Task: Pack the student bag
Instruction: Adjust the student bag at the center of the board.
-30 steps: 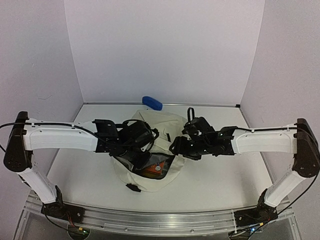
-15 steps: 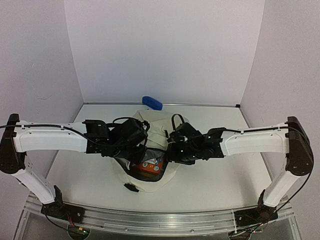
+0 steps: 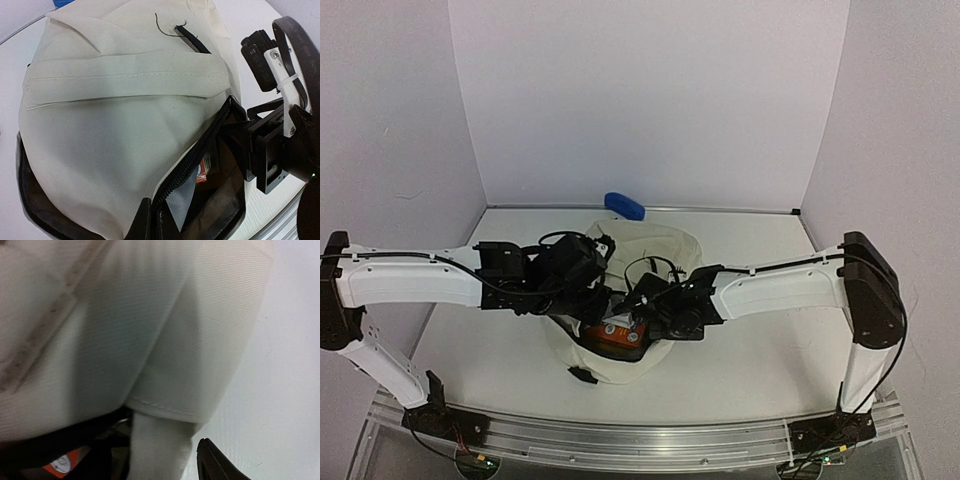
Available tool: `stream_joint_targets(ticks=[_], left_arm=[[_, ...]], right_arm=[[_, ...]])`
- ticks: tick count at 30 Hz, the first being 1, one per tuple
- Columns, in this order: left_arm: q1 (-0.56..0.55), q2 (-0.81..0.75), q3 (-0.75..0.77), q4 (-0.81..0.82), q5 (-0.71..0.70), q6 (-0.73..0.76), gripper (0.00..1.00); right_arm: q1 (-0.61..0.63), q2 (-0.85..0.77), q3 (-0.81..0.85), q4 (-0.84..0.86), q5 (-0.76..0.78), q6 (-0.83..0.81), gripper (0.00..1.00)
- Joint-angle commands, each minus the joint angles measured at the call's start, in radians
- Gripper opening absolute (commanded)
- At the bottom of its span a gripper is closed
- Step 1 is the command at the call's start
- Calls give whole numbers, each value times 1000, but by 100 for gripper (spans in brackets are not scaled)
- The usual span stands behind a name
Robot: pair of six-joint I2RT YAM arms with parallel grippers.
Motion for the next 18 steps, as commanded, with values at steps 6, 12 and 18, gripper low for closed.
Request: stream_joint_targets(ticks=[6,12,18], left_arm=[[6,11,14,137,64,8,0],[6,75,47,261,186,36,0],[11,134,56,330,260,15,0]], right_arm=[[-36,-145,-56,-235,266,144,51],[-151,-241,-239,-122,192,93,40],[-198,-354,-389,178,74,-72,43]])
